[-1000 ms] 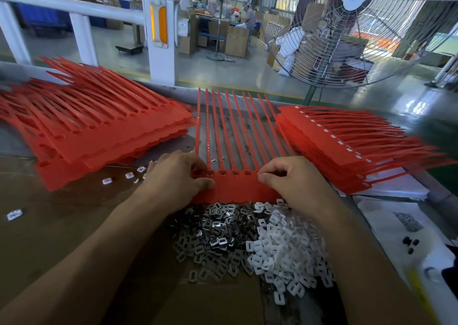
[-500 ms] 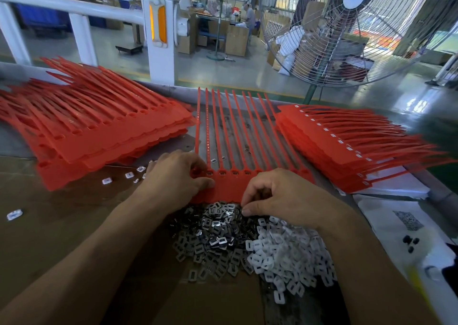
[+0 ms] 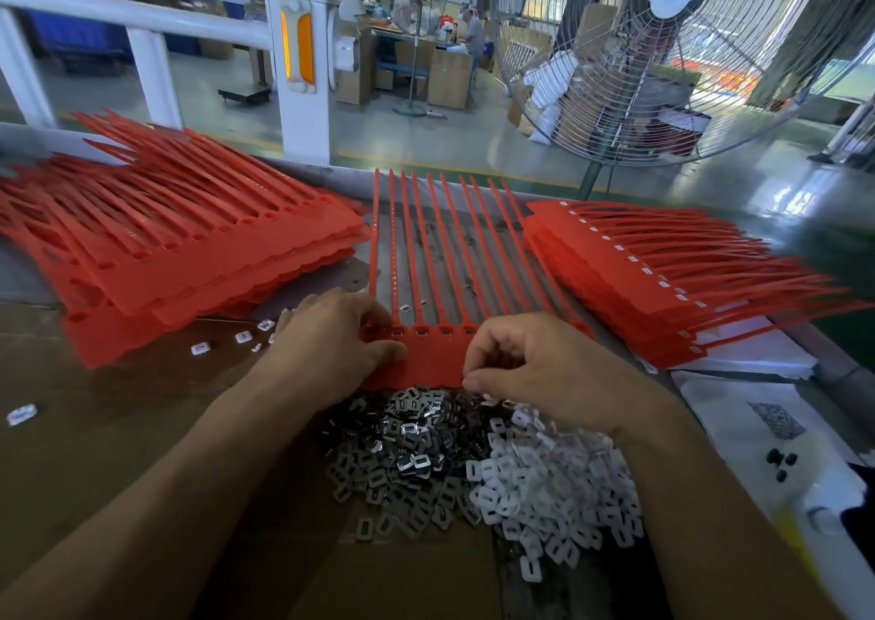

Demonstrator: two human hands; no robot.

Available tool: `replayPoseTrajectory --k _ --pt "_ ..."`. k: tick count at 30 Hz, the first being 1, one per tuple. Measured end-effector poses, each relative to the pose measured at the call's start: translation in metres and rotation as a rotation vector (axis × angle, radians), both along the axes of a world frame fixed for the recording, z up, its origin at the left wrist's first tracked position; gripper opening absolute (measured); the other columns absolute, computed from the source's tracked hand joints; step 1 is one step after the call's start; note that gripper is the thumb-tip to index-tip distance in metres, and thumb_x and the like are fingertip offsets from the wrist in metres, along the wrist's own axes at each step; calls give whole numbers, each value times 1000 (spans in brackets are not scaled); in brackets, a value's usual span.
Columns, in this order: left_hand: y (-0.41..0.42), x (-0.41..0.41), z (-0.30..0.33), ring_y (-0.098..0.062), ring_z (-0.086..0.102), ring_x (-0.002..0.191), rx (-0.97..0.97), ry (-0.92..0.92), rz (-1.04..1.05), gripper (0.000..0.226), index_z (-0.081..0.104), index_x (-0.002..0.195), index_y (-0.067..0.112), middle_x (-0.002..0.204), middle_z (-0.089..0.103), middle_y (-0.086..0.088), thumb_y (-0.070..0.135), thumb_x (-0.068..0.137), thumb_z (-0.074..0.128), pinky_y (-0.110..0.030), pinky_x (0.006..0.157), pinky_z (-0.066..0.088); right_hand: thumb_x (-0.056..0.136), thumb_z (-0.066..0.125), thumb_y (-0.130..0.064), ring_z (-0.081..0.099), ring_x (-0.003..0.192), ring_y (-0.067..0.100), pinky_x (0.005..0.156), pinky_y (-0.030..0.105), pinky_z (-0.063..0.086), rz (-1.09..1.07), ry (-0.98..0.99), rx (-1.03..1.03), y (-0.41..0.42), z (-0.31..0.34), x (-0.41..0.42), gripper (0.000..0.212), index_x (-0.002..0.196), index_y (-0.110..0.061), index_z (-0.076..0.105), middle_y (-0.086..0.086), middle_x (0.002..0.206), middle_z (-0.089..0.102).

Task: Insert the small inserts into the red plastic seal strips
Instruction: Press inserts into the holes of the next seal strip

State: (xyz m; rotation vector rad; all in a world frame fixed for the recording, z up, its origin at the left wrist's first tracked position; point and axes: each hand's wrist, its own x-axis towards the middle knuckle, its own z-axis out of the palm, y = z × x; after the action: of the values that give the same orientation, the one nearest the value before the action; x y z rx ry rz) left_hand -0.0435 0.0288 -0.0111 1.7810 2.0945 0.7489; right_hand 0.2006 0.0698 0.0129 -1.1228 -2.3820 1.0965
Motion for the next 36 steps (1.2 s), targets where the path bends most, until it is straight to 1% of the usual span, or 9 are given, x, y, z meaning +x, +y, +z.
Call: replayPoseTrajectory --k 4,9,15,19,25,30,32,34,36 --pt "-1 1 2 -16 55 107 -12 -1 0 38 70 113 39 106 57 12 55 79 77 -47 105 42 91 78 -26 69 80 3 77 27 51 -288 140 152 12 -8 9 7 88 -32 75 -12 86 75" --pt "-1 1 2 -17 54 108 -20 -5 -3 39 70 115 39 108 57 12 55 80 77 -49 105 42 92 76 -21 67 86 -2 77 22 45 -569 163 268 29 -21 21 8 87 -28 78 -13 86 75" --pt "-1 1 2 -16 54 107 -21 3 -7 39 69 114 40 105 55 13 55 80 77 -48 104 43 95 72 -21 62 82 -11 66 6 37 -553 74 282 36 -27 15 16 85 -33 75 -19 86 71" --pt "-2 1 3 -16 54 107 -25 5 -9 39 69 115 39 106 55 13 55 80 76 -48 104 43 96 71 -21 58 81 -11 64 6 35 -551 5 308 37 -28 11 16 86 -33 74 -22 86 67" --pt "-2 2 3 -17 53 110 -28 -7 -6 39 69 115 40 111 56 11 54 81 76 -50 106 41 98 70 -22 62 89 -4 69 13 40 -546 -4 266 37 -28 10 13 93 -30 78 -19 94 70" --pt "-2 1 3 -18 54 109 -12 -2 -12 36 69 112 41 110 58 10 54 80 77 -48 104 42 98 69 -21 62 105 4 91 22 43 -554 -12 264 35 -27 9 16 108 -26 81 -8 117 74" --pt "-2 1 3 -18 54 109 -12 1 -10 36 69 112 41 111 59 10 55 80 77 -49 105 42 99 68 -20 63 102 2 86 16 43 -567 8 275 35 -27 11 16 107 -25 81 -8 116 74" --pt "-2 1 2 -17 54 109 -13 0 -10 36 69 112 41 111 58 10 55 80 76 -49 104 42 99 67 -19 60 88 -10 74 4 37 -593 25 295 35 -28 14 16 104 -26 81 -12 108 74" --pt "-2 1 2 -18 54 108 -14 -2 -10 37 69 113 40 110 58 10 55 80 77 -49 104 43 98 65 -18 60 78 -16 62 1 40 -604 25 306 34 -28 17 18 100 -28 80 -19 97 71"
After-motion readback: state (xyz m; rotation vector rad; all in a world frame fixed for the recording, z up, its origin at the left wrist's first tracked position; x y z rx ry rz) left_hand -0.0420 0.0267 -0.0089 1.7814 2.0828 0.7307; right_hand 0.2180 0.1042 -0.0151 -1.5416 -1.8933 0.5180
